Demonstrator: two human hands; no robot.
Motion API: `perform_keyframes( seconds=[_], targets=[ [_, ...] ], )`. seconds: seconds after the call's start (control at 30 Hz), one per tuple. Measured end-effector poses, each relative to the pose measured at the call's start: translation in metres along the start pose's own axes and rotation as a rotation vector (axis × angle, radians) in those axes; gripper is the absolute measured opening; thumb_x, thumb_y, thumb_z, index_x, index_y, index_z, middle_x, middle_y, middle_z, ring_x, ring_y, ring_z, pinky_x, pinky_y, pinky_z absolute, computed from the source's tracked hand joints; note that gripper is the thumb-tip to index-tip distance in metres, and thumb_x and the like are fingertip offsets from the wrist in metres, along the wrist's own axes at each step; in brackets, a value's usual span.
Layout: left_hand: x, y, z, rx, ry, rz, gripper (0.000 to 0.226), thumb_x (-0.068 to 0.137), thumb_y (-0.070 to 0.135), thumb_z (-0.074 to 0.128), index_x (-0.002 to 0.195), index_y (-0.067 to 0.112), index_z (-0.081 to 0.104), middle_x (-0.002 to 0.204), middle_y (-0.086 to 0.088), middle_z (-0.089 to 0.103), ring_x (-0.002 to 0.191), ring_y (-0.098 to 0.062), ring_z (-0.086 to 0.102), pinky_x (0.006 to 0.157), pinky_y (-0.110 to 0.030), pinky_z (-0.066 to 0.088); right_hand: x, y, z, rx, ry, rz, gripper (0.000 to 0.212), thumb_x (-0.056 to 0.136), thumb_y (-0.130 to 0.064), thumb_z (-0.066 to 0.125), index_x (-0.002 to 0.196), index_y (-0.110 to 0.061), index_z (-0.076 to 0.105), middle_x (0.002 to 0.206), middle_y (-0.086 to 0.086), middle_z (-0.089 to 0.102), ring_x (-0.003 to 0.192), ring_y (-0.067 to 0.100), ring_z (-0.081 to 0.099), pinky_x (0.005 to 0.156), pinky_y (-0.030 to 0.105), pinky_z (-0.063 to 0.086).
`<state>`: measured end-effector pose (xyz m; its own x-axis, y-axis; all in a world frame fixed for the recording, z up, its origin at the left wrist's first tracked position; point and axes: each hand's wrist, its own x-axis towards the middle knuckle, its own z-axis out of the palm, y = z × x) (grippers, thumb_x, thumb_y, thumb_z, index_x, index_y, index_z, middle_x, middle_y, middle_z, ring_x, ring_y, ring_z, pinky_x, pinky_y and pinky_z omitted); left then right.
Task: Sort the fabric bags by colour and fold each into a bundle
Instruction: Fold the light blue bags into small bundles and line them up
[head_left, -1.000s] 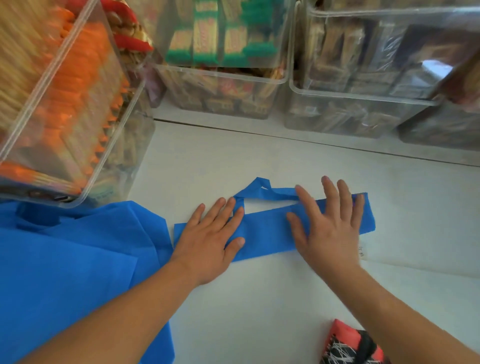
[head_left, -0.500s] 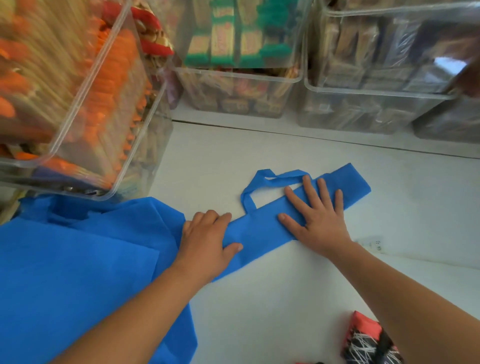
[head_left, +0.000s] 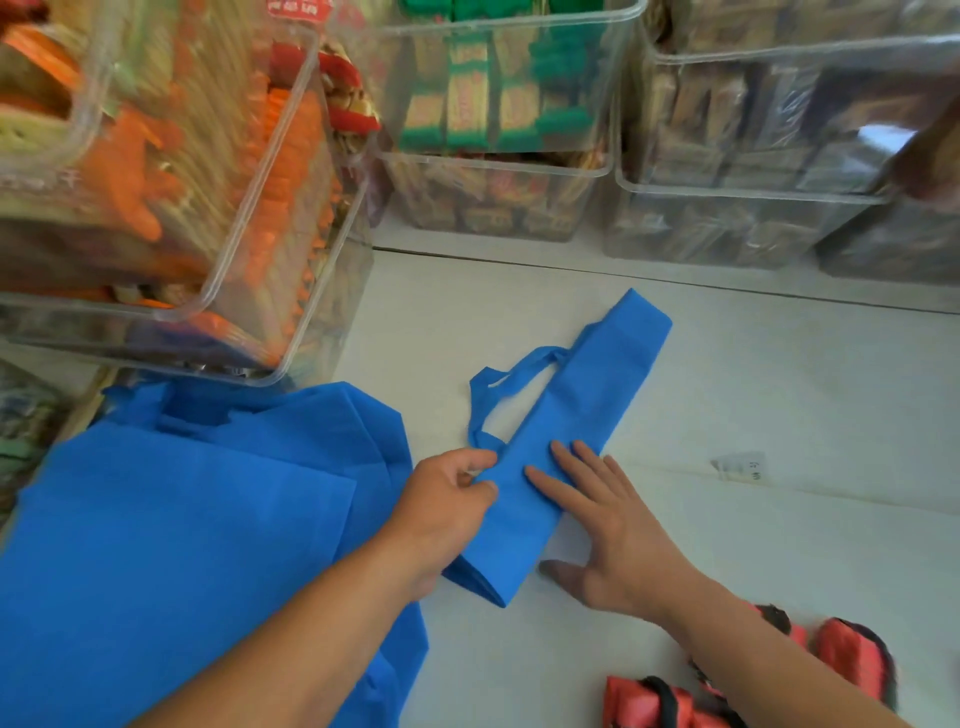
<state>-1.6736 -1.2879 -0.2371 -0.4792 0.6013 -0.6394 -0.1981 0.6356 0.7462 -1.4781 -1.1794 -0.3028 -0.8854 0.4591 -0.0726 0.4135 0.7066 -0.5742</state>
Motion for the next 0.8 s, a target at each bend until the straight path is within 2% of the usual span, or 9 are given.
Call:
perform_keyframes(
  seconds=[0.07,0.17,0.27,0.33,0.5,0.6,0.67,0.73,0.8],
  targets=[
    [-0.01,0.005,-0.005,0.031,-0.084,-0.002,0.02,0.09,0.028,0.07,0.108,0.02,0.073,0.1,0.006,0.072,0.092,-0.014,0.07,0.096,-0.033,0.054,-0.005,-0.003,-0.004,0.079,0.083,0.034,0.059,0.093,-0.068,0.056,0.146,-0.042,0.054,0.166,0.0,0.033,0.154,0.027,0.03,0.123,0.049,0.03],
    [-0.025,0.023,-0.013,-0.005,-0.147,0.07,0.04,0.098,0.046,0.061,0.088,0.01,0.073,0.081,-0.002,0.068,0.077,-0.014,0.06,0.077,-0.033,0.051,-0.004,-0.018,-0.024,0.402,0.114,0.157,0.027,0.103,-0.053,0.049,0.125,-0.055,0.065,0.17,-0.015,0.018,0.155,0.006,0.021,0.123,0.024,0.025],
    [-0.037,0.037,-0.017,0.033,-0.19,0.269,0.037,0.101,0.055,0.051,0.09,0.028,0.074,0.09,0.013,0.072,0.081,-0.003,0.064,0.078,-0.019,0.049,-0.005,-0.035,-0.045,0.593,0.046,0.272,0.032,0.102,-0.05,0.046,0.128,-0.06,0.062,0.167,-0.029,0.014,0.151,-0.012,0.014,0.123,0.019,0.019],
    [-0.043,0.04,-0.012,0.116,-0.319,0.359,0.023,0.093,0.059,0.064,0.098,0.037,0.07,0.103,0.022,0.069,0.098,0.003,0.064,0.089,-0.019,0.048,-0.007,-0.042,-0.051,0.677,0.024,0.291,0.034,0.107,-0.043,0.044,0.137,-0.049,0.06,0.163,-0.028,0.028,0.149,-0.009,0.025,0.124,0.028,0.025],
    [-0.039,0.031,0.012,0.232,-0.41,0.462,0.045,0.086,0.036,0.081,0.127,0.031,0.062,0.12,0.016,0.071,0.116,-0.005,0.065,0.1,-0.022,0.05,-0.008,-0.042,-0.06,0.949,0.059,0.511,0.031,0.109,-0.041,0.042,0.136,-0.04,0.058,0.133,-0.017,0.067,0.126,0.006,0.061,0.111,0.044,0.048],
    [-0.021,0.026,0.024,0.393,-0.265,0.491,0.006,0.103,0.036,0.059,0.108,0.035,0.062,0.096,0.021,0.069,0.091,0.002,0.064,0.087,-0.032,0.054,-0.006,-0.037,-0.061,0.959,0.072,0.57,0.037,0.106,-0.052,0.04,0.131,-0.034,0.06,0.124,-0.012,0.071,0.111,0.01,0.068,0.088,0.041,0.06],
    [-0.003,0.023,0.032,0.584,-0.157,0.473,0.024,0.107,0.042,0.047,0.089,0.027,0.051,0.073,0.009,0.06,0.069,-0.009,0.056,0.073,-0.044,0.05,-0.001,-0.034,-0.059,1.028,0.166,0.621,0.031,0.105,-0.047,0.047,0.125,-0.028,0.061,0.117,-0.007,0.073,0.103,0.009,0.071,0.072,0.025,0.058],
    [0.016,0.026,0.046,0.714,-0.145,0.466,0.03,0.108,0.041,0.041,0.084,0.024,0.042,0.071,0.003,0.054,0.069,-0.021,0.054,0.07,-0.045,0.047,0.008,-0.025,-0.062,1.083,0.34,0.676,0.031,0.102,-0.04,0.06,0.129,-0.024,0.057,0.113,-0.006,0.074,0.103,0.011,0.071,0.07,0.019,0.055],
    [0.035,0.03,0.06,0.826,-0.137,0.489,0.029,0.109,0.036,0.041,0.086,0.02,0.043,0.083,0.001,0.054,0.078,-0.025,0.054,0.075,-0.045,0.047,0.023,-0.002,-0.067,0.911,0.446,0.697,0.058,0.096,-0.047,0.067,0.148,-0.034,0.043,0.121,-0.012,0.068,0.107,0.008,0.068,0.083,0.025,0.055]
  ],
)
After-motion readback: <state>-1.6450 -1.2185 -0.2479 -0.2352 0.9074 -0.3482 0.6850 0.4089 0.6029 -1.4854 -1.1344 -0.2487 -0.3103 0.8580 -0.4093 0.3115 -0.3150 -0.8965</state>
